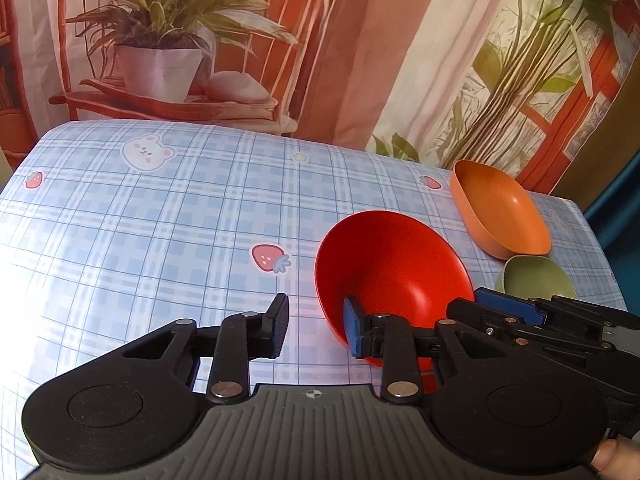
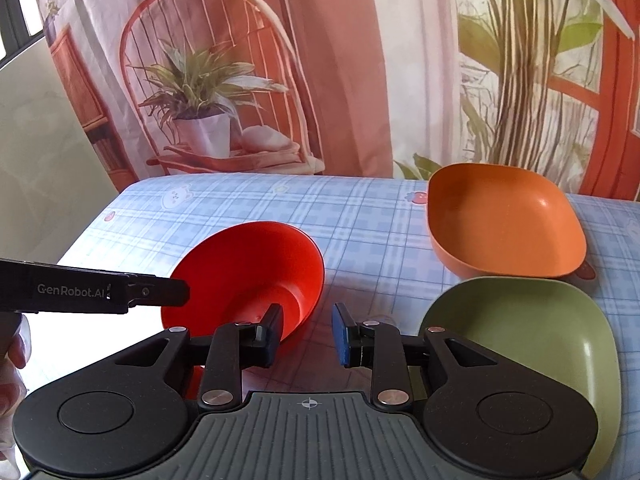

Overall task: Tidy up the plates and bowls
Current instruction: 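Lower the red bowl into another red bowl with both grippers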

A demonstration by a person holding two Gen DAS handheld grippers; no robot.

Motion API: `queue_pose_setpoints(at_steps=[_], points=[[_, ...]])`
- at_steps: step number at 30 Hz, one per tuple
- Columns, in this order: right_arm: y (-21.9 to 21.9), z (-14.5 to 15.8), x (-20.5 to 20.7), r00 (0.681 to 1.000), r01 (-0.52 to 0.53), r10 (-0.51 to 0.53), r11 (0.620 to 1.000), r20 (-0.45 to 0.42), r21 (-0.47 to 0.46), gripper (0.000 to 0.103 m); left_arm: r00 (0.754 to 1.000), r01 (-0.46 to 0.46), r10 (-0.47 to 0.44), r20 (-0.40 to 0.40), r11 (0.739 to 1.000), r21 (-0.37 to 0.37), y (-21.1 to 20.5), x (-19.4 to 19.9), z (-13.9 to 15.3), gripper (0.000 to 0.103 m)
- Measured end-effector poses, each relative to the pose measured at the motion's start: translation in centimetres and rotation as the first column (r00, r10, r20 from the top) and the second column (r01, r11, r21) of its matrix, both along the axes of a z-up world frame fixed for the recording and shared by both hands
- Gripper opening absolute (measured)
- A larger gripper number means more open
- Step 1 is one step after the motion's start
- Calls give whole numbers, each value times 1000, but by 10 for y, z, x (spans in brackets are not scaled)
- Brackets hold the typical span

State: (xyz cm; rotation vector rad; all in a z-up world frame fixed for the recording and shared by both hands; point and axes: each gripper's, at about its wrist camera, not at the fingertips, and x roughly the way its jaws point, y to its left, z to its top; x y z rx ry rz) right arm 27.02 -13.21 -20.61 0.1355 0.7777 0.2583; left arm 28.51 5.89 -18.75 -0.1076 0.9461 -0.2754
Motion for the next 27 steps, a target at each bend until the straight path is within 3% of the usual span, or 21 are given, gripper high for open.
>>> queue_pose_setpoints(at_steps=[3, 5, 27], points=[[0, -2, -1, 1000, 2, -2, 1000, -5, 26, 25, 1000, 11, -11, 6, 1000, -10, -1, -1, -2, 16], [2, -1, 0, 1000, -6, 6, 1000, -2, 29, 17, 1000, 16, -16, 14, 1000, -4, -4, -3, 0, 12], [0, 53, -28, 995, 4, -8, 999, 101, 45, 13, 989, 28, -31, 146, 999, 22, -10, -45, 57, 12]])
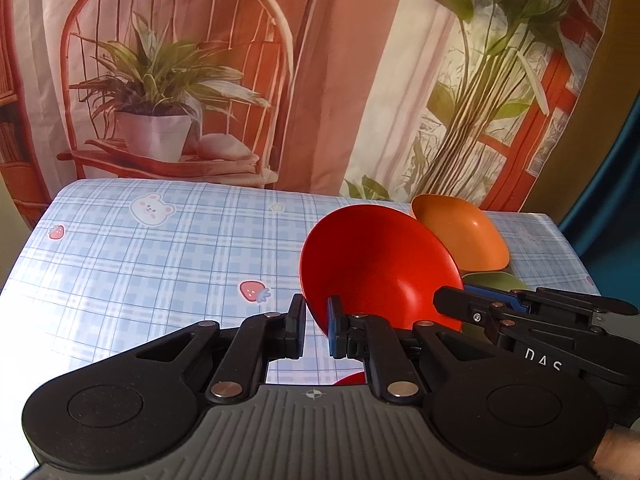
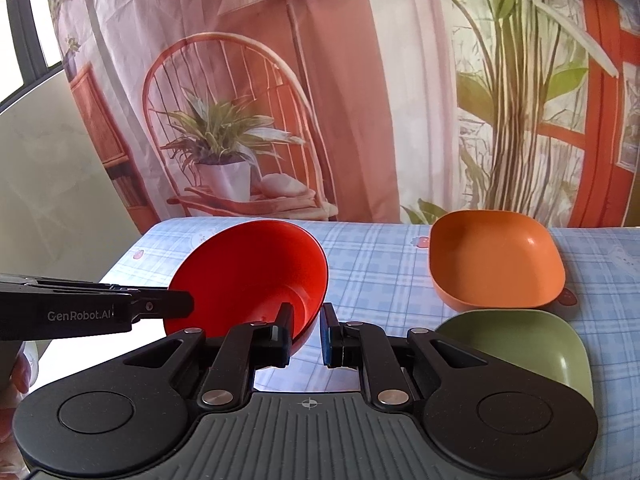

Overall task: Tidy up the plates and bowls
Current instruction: 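Lower the red bowl into another red bowl with both grippers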

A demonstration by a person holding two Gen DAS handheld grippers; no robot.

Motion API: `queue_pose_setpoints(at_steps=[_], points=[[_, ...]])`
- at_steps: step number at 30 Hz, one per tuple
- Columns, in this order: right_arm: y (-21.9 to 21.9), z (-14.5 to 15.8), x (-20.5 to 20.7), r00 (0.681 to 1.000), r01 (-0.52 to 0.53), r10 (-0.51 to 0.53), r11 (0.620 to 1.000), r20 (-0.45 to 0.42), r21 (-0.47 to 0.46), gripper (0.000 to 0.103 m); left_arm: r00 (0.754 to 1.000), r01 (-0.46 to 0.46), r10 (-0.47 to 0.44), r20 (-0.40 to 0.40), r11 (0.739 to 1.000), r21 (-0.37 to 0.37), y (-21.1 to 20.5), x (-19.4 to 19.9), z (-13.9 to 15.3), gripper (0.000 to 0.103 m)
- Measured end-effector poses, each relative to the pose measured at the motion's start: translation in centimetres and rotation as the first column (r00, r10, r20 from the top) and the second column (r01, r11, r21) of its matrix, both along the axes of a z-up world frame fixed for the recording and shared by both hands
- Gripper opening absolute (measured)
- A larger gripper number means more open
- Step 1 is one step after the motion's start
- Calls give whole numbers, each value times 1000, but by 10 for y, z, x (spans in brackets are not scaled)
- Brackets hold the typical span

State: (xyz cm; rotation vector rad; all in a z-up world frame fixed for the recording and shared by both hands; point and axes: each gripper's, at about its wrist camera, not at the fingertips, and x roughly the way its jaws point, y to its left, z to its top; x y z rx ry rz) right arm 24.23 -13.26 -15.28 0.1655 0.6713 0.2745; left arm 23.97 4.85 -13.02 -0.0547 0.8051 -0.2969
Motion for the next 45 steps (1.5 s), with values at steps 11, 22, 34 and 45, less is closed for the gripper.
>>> queue_pose_setpoints(at_steps=[11, 22, 34, 45], points=[[-10, 17, -34, 999, 3, -3, 1000, 36, 9, 13, 999, 20, -20, 31, 1000, 4, -7, -38, 16, 13], [-14, 17, -59, 999, 0, -1, 1000, 38, 18, 13, 999, 22, -22, 25, 1000, 3, -9, -62, 15, 14], [-9, 9, -80, 1000, -20, 20, 1000, 20, 19, 13, 1000, 14, -14, -3, 1000, -15, -3, -88, 8, 15], [-3, -5, -85, 999, -38, 38, 999, -12, 6, 13, 999, -4, 3, -44, 1000, -26, 3, -93, -9, 16]])
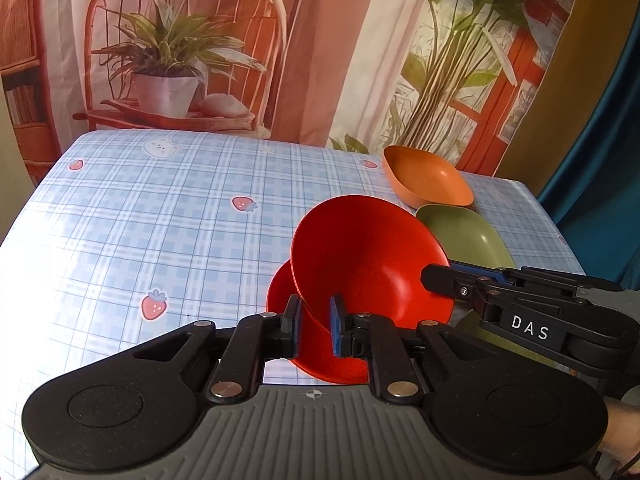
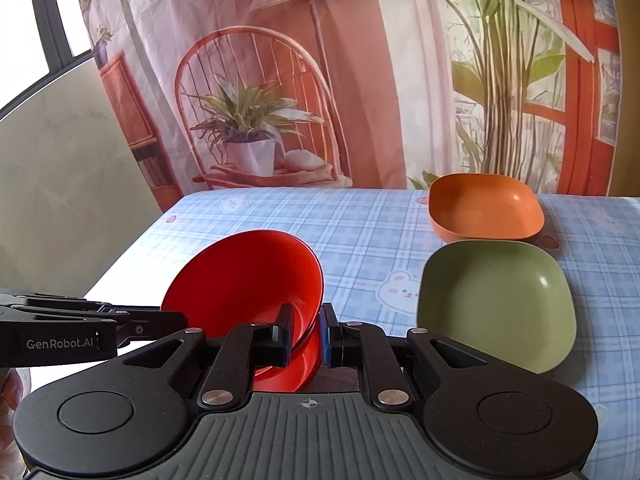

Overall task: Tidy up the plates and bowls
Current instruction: 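Lower the red bowl into another red bowl with both grippers, then open both grippers and move them to the orange plate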

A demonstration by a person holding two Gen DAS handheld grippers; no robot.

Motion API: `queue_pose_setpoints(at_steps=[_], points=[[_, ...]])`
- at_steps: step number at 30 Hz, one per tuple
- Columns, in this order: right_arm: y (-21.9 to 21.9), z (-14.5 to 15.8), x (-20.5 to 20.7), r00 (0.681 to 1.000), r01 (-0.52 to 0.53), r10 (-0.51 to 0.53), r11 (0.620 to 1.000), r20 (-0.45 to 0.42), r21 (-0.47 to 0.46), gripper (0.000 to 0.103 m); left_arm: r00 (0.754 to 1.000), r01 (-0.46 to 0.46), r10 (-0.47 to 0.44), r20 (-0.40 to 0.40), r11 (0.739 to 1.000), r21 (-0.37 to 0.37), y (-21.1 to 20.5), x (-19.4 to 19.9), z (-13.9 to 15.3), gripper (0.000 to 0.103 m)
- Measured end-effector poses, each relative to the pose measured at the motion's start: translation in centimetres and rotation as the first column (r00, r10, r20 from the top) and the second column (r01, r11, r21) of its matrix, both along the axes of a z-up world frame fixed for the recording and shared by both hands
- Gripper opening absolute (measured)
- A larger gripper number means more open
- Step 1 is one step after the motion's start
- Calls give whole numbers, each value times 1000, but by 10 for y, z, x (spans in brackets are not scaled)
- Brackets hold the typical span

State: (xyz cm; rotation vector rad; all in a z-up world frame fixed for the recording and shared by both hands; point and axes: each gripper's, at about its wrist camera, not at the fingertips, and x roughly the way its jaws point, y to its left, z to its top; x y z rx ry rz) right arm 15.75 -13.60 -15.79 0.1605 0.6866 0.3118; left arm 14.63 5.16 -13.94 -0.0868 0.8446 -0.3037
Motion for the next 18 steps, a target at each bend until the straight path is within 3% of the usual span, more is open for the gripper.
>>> queue_pose_setpoints(at_steps=[18], points=[[9, -15, 4, 999, -24, 23, 999, -30, -33, 13, 999, -11, 11, -38, 1000, 14, 3, 3, -15, 16]])
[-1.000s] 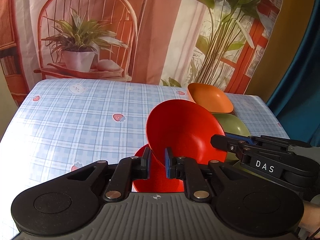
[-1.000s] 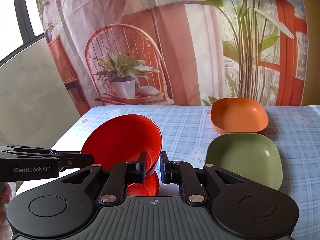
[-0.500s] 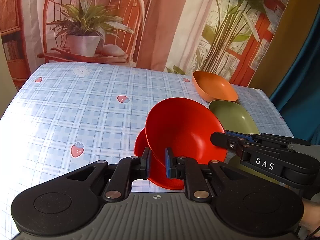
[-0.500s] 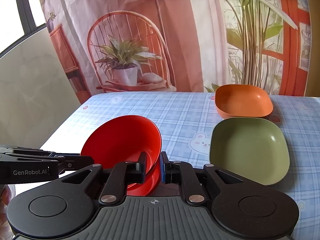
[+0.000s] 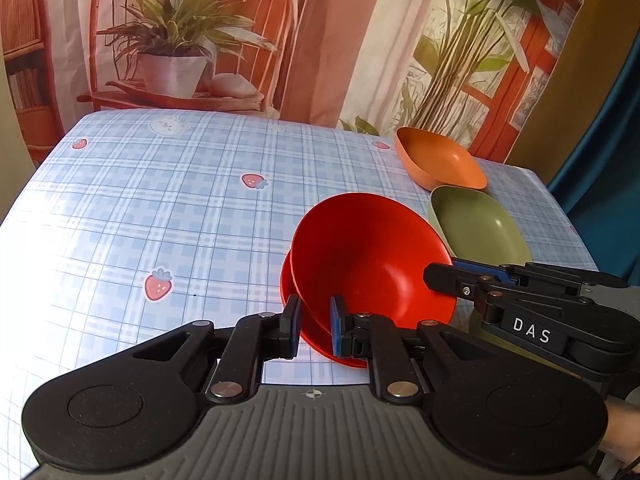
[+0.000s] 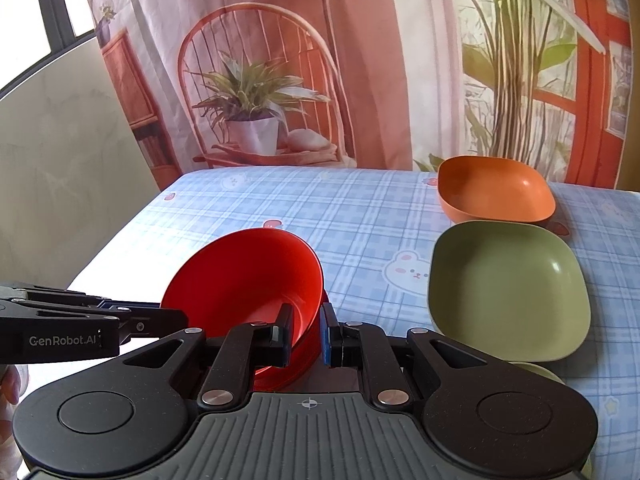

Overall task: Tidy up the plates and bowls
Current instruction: 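Open both grippers and move them to the orange plate, then grip the orange plate rim with the left gripper while the right gripper grips it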

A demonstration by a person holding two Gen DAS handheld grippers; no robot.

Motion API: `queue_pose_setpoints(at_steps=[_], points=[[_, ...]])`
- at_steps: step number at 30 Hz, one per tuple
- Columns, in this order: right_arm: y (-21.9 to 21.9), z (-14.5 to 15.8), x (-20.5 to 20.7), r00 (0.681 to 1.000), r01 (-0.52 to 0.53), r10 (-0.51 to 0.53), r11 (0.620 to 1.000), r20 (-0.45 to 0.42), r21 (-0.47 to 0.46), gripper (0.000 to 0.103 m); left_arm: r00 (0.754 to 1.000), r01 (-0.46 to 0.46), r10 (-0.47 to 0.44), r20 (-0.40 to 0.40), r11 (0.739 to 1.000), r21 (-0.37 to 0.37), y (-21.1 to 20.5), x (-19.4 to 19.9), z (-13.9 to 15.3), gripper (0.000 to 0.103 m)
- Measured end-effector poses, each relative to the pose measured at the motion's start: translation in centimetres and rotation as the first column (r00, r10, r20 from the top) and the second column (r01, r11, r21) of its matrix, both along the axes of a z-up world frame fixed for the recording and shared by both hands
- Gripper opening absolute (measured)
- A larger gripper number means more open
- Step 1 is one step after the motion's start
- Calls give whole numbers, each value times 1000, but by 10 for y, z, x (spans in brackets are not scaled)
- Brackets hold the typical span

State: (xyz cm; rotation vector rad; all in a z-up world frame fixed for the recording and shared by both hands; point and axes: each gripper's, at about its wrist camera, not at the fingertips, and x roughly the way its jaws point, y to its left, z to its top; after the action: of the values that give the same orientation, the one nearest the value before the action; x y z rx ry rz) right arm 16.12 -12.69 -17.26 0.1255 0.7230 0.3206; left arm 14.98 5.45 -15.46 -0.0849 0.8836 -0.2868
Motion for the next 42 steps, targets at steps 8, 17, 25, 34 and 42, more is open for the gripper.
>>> queue_pose_setpoints(at_steps=[8, 17, 25, 34, 42], points=[[-1, -2, 2, 1000, 5, -5, 1000, -1, -9, 19, 1000, -14, 14, -11, 1000, 8, 0, 3, -3, 24], [-15, 6, 1, 999, 21, -21, 1000, 28, -1, 20, 1000, -12, 11, 20, 1000, 8, -2, 8, 9, 24], [-60, 25, 7, 994, 81, -78, 996, 78, -27, 20, 997, 26, -27, 69, 1000, 6, -21, 22, 31, 24], [-132, 48, 28, 977, 179, -168, 981, 133, -75, 20, 990, 67, -67, 122, 998, 6, -55, 54, 57, 24], [-180, 63, 59, 958, 248, -232, 966, 170, -78, 20, 982, 89, -90, 167, 996, 15, -92, 95, 80, 24]])
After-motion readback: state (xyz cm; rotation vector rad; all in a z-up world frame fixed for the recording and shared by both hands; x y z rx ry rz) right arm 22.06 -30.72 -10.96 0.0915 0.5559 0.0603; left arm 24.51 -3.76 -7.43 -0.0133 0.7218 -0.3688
